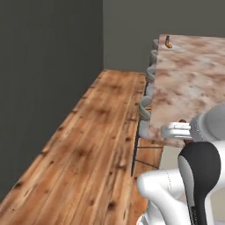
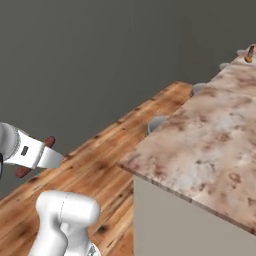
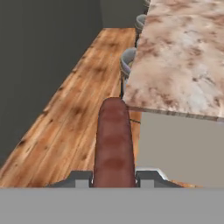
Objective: Move the hot dog bun to the plate on the dining table and place the condiment next to that plate. Then navigate to the fridge and take the sausage and place it on the plate as well.
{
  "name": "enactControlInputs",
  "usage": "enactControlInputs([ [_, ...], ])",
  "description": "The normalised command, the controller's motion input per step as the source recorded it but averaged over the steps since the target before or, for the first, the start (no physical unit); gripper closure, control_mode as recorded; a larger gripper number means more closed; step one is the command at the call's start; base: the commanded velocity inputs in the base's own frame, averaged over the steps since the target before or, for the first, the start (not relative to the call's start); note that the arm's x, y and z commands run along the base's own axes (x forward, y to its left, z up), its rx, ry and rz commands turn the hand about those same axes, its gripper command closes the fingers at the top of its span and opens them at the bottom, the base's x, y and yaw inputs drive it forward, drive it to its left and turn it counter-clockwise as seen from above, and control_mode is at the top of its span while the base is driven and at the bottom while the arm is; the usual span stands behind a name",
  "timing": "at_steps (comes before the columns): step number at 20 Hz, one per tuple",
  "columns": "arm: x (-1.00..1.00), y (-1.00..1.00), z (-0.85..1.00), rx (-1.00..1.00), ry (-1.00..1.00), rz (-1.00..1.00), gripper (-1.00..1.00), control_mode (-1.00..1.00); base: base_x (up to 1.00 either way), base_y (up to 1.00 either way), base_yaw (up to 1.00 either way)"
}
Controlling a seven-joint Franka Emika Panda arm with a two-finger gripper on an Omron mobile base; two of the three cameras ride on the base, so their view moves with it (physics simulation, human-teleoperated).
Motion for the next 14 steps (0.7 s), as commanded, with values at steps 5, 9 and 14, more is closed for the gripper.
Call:
enactControlInputs([
  [5,0.0,0.0,0.0,0.0,0.0,0.0,1.0,1.0,1.0,0.99,-0.3],
  [9,0.0,0.0,0.0,0.0,0.0,0.0,1.0,1.0,1.0,1.0,-0.32],
  [14,0.0,0.0,0.0,0.0,0.0,0.0,1.0,1.0,1.0,0.99,-0.32],
])
